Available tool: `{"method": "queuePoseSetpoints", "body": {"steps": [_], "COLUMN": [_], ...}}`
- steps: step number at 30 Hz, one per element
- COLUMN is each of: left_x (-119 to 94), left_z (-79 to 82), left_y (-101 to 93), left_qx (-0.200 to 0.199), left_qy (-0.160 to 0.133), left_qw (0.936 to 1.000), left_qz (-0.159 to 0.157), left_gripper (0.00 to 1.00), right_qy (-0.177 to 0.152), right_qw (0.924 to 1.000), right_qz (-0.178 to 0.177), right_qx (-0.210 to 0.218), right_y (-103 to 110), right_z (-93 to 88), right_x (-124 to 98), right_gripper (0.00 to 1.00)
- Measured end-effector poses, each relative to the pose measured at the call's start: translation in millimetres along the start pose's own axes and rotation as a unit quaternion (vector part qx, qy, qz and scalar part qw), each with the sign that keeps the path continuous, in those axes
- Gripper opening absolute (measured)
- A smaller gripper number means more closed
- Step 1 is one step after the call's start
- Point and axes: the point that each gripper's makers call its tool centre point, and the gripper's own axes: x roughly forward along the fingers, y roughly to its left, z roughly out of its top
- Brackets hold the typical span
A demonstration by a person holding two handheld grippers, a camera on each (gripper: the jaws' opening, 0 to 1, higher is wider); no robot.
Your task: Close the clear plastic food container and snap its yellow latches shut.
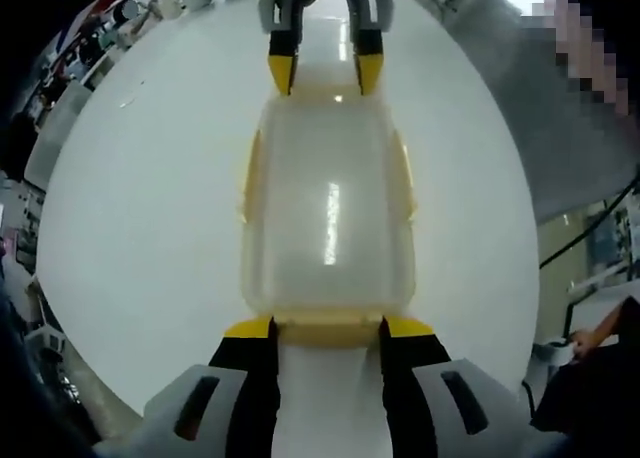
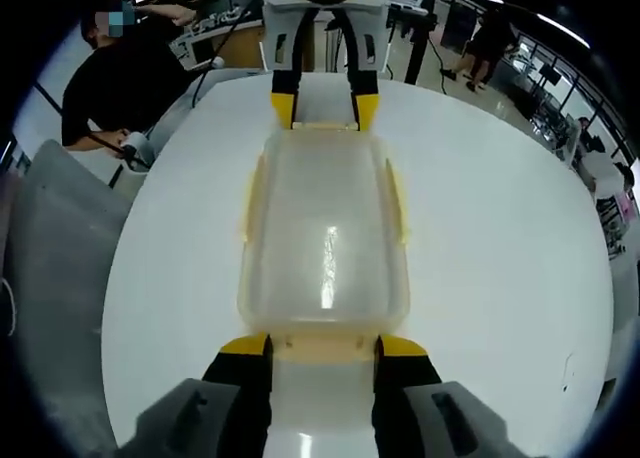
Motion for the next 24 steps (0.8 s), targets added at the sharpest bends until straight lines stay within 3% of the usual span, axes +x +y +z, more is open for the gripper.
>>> {"method": "queuePoseSetpoints", "body": {"steps": [4,10,16,24], "left_x": [-6,-23,-42,-55], "left_z": [1.3,14.2,25.2,44.0], "left_y": [1.3,2.1,6.8,8.1], "left_qx": [0.002,0.006,0.016,0.021], "left_qy": [0.008,-0.008,-0.005,-0.015], "left_qw": [0.9999,0.9999,0.9997,0.9994], "left_qz": [0.009,0.008,0.017,0.025], "left_gripper": [0.37,0.37,0.37,0.37], "right_qy": [-0.008,-0.015,-0.029,-0.033], "right_qw": [1.0000,0.9999,0.9995,0.9993], "right_qz": [0.000,-0.002,-0.013,-0.017], "right_qx": [-0.001,0.004,0.004,0.005], "right_y": [-2,1,-3,-5], "right_z": [4.5,2.9,6.5,1.4], "right_x": [-11,-27,-47,-70], "right_gripper": [0.37,0.37,0.37,0.37]}}
